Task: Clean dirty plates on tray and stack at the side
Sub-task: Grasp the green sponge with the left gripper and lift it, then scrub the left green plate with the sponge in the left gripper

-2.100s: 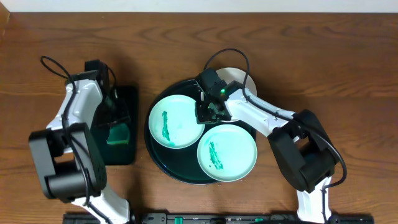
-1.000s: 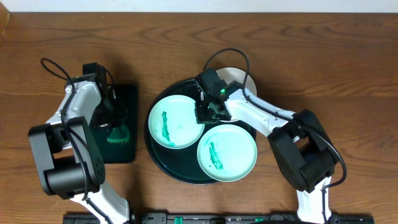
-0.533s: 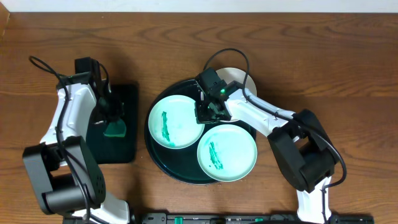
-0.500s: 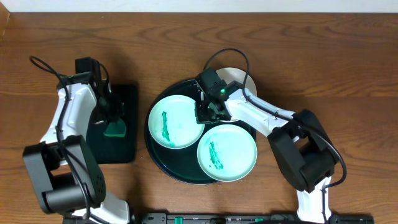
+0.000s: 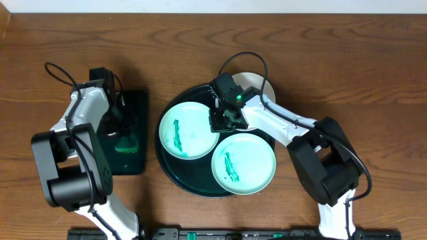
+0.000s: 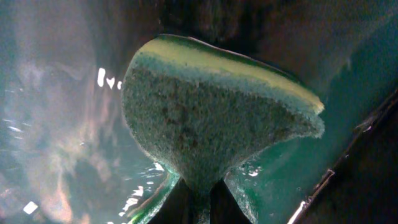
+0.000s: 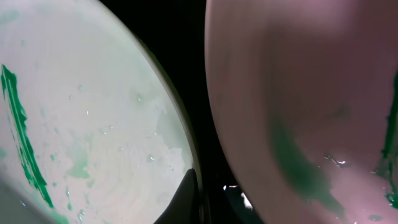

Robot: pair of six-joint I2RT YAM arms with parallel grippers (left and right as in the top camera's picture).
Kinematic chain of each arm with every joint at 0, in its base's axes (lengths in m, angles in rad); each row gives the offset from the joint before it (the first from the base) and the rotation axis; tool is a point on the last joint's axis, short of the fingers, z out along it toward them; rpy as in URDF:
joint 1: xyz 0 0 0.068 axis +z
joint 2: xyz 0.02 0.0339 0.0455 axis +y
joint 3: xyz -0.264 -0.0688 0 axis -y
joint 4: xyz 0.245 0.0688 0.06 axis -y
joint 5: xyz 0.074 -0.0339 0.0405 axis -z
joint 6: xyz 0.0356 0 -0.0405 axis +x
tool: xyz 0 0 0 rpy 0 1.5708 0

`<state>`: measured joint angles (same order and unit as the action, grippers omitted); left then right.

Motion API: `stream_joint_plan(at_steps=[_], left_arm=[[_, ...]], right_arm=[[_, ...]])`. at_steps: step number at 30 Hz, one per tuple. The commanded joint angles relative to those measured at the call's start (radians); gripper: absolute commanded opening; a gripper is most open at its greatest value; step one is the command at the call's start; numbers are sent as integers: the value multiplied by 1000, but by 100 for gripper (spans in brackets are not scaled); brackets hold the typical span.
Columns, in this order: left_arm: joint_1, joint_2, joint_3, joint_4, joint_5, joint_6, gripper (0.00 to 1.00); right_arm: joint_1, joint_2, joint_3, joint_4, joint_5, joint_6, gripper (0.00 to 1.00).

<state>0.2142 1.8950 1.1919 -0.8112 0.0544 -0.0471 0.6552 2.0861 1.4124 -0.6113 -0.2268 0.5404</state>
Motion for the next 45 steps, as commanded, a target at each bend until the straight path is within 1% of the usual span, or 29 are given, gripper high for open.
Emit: stream_joint_plan(at_steps=[1,8,14,19,28,31,35,39,45], left_arm=[[2,115,-19,25,25,6,7],[3,199,-19,43,40,6,7],[3,165,-18,21,40,6,7],[3,58,-1,-38,40,6,7],[3,-272,5,-114,40,9,7],[3,-346,5,-139,40,9,7],[3,-395,5,-154,39,-3,7],[3,-399,5,-153,38,-30,7],[3,-399,5,-153,-22,-90,8]], right_arm=[[-1,26,13,-5,12,-14,1],[-1,26,13,-5,12,-14,1],[-1,26,13,-2,13,-14,2],[-1,26,13,-1,12,-14,3],[-1,26,13,19,8,-14,1],[-1,26,13,21,8,-14,1],[-1,26,13,20,5,-14,1],[-1,26,13,20,4,-14,1],[-1,26,13,19,0,-14,1]])
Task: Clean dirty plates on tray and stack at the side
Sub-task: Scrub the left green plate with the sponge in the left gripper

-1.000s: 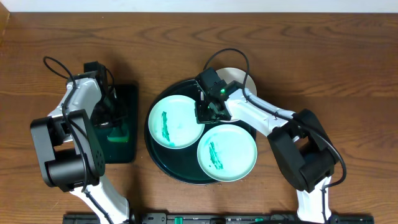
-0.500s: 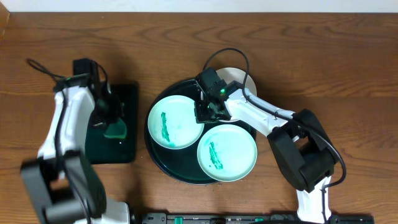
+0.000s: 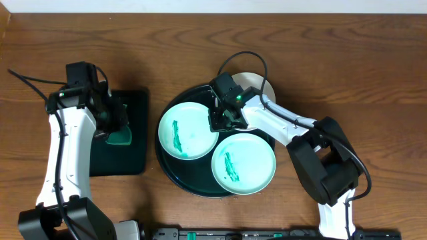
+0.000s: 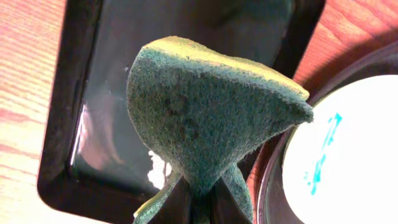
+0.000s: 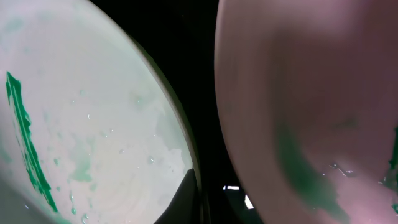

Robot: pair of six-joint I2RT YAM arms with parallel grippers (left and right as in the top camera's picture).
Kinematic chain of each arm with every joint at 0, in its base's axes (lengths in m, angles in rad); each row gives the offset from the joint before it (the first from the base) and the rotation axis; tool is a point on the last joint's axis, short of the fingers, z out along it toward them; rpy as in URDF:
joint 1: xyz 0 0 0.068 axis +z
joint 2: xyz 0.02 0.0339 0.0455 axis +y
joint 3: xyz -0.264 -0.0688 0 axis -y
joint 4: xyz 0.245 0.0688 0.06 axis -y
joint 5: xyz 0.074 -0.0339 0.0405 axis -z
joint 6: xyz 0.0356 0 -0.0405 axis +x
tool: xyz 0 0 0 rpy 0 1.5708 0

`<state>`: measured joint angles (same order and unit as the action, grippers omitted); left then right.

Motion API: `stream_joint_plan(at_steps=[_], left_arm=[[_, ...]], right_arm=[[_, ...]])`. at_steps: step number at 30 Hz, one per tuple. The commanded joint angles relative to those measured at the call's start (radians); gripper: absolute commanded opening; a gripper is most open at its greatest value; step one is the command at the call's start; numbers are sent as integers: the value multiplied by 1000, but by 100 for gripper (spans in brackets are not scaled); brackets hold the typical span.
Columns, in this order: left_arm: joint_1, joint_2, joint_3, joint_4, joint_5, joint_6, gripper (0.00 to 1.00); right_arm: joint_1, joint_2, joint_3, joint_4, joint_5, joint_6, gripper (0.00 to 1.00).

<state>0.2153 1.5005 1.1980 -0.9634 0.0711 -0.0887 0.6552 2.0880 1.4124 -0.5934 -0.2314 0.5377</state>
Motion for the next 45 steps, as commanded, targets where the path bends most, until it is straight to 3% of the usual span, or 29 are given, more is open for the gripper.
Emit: stream_joint_plan(at_steps=[1,27,33,40,45], left_arm=[[2,-5,-1,0,-38,-48,7],[-11,-5,-1,26,-32,-43,7],[-117,-5,-1,38,-4,-60,7],[-300,14,-2,87,-5,-262,7],[-391,89,-3,109,-15,-323,7]], right_arm=[[-1,24,13,0,5,-12,1],[-2,24,13,-1,5,-12,1],[-2,24,13,-1,2,-12,1],[-2,24,13,0,2,-11,1],[-2,24,13,-2,2,-12,1]])
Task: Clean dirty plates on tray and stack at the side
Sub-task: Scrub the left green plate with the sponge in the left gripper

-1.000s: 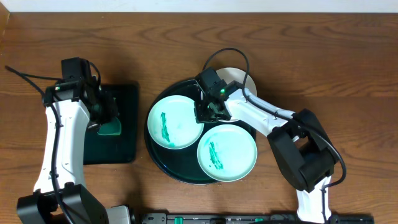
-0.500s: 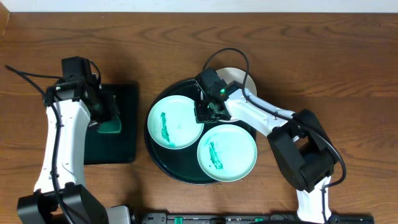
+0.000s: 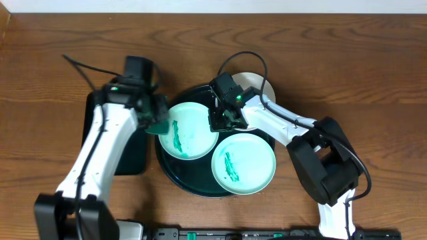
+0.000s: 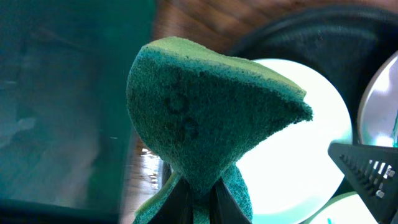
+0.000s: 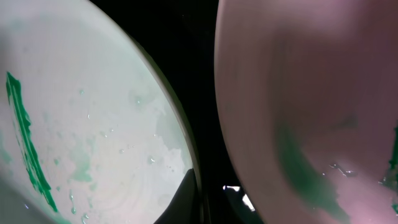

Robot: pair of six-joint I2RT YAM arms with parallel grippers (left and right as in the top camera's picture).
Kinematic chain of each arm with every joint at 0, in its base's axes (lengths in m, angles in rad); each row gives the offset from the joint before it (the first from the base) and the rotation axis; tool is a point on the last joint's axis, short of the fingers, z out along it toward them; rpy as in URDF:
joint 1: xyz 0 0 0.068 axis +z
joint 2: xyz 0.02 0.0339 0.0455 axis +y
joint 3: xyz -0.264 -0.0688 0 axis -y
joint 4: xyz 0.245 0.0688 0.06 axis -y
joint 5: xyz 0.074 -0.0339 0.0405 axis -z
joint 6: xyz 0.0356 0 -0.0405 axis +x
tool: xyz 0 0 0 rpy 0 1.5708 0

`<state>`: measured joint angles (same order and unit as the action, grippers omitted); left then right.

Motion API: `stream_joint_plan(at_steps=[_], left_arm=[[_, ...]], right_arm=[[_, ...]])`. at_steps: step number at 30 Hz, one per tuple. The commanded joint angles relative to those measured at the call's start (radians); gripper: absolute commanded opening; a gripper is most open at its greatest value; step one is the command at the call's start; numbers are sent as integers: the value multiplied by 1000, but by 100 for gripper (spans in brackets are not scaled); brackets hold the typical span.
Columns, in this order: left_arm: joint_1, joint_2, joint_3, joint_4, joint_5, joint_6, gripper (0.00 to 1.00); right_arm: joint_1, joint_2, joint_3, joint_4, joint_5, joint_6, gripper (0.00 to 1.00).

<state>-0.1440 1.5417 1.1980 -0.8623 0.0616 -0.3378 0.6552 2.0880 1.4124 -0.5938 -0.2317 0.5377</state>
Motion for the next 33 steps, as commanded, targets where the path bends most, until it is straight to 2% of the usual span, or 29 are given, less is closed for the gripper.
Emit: stream_joint_plan(at_steps=[1,5,10,17,19,24,26,30,33], left_arm=[[-45,69,-3,14,-6,-76,7],[-89,169,-3,44,-6,-91,7],[-95,279,-3,42,-27,-183,7],[-98,347,-3,-1,23,-193,7],[-101,348,-3,1,90,-135,7],[-115,347,-3,39,423,153,7],[-114,347,-3,47,478,196,7],[-105,347,-3,69,446,190,7],[-85,347,-3,73,253,52,7]], right_arm=[[-2,24,13,-1,2,-12,1],[-2,24,13,-1,-4,-12,1],[-2,24,13,-3,-5,-16,1],[-2,24,13,-2,-5,-19,1],[-2,24,13,-1,-5,-19,1],[-2,24,13,-1,-5,-19,2],[-2,24,13,-1,-5,-19,2],[-2,24,13,-1,-5,-19,2],[-2,24,13,-1,-5,-19,2]])
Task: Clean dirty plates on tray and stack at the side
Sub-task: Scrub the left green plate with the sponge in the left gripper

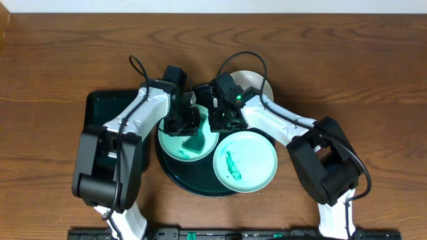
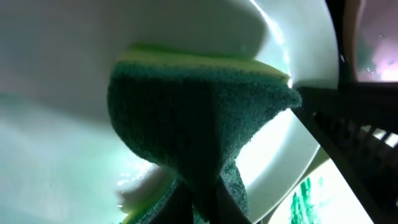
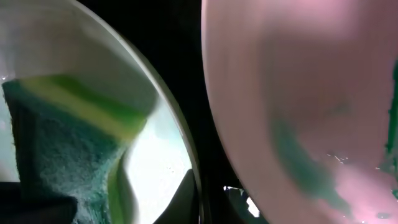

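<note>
Two pale plates lie on the round dark tray (image 1: 175, 175). My left gripper (image 1: 187, 122) (image 2: 200, 202) is shut on a green and yellow sponge (image 1: 194, 141) (image 2: 199, 118), which presses on the left plate (image 1: 170, 143) (image 2: 74, 56) and hides most of it. At that plate's right rim my right gripper (image 1: 221, 120) (image 3: 208, 196) is shut, one finger inside and one outside. The sponge (image 3: 56, 143) also shows in the right wrist view. The near plate (image 1: 245, 162) carries a green streak.
A black rectangular tray (image 1: 100, 110) with a wet floor sits on the table to the left. Behind the right gripper, a third pale plate (image 1: 252, 83) (image 3: 298, 93) lies at the round tray's back right edge. Cables arch over both arms.
My left gripper, with the sponge, has gone from the left plate's left rim onto the plate itself. The sponge now covers the green streak there. The right gripper has not moved.
The sponge was first down in the black rectangular tray, held by my left gripper. Then it hung above that tray, then at the left rim of the left plate, and now it presses on the plate. The right gripper kept its hold on the plate's rim throughout.
</note>
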Robot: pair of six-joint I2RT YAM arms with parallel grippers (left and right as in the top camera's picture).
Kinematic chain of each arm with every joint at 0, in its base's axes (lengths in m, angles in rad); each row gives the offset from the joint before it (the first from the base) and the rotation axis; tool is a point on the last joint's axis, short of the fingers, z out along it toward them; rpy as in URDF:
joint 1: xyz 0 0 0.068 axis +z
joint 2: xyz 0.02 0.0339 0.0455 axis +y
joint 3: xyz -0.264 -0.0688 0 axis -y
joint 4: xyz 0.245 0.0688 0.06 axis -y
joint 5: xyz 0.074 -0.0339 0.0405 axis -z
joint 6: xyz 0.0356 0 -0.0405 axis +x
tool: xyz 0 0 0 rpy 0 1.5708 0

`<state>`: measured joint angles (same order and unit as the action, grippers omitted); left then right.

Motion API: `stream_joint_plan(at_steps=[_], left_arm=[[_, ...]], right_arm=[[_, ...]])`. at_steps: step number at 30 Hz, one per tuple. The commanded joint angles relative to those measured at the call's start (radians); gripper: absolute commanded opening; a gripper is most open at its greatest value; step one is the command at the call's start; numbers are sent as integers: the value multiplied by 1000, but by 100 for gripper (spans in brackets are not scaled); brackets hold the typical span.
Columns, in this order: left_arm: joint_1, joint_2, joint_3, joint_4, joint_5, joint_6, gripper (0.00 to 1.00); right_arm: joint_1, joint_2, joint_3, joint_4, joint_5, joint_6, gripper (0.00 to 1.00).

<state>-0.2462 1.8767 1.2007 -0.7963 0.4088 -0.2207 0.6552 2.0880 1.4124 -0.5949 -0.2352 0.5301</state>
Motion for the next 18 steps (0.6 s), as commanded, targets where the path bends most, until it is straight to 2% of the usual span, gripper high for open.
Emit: stream_joint_plan(at_steps=[1,4,7,15,18], left_arm=[[24,12,-5,3,-174,-119,7],[42,12,-5,-22,-396,-257,7],[44,12,-5,-44,-522,-328,7],[3,12,-5,-76,-515,-335,7],[-24,12,-5,-65,-397,-278,7]], right_arm=[[-2,24,13,0,-2,-11,2],[-2,24,13,0,-2,-11,2],[-2,24,13,0,-2,-11,2],[-2,24,13,1,-2,-11,2],[-2,24,13,1,-2,-11,2]])
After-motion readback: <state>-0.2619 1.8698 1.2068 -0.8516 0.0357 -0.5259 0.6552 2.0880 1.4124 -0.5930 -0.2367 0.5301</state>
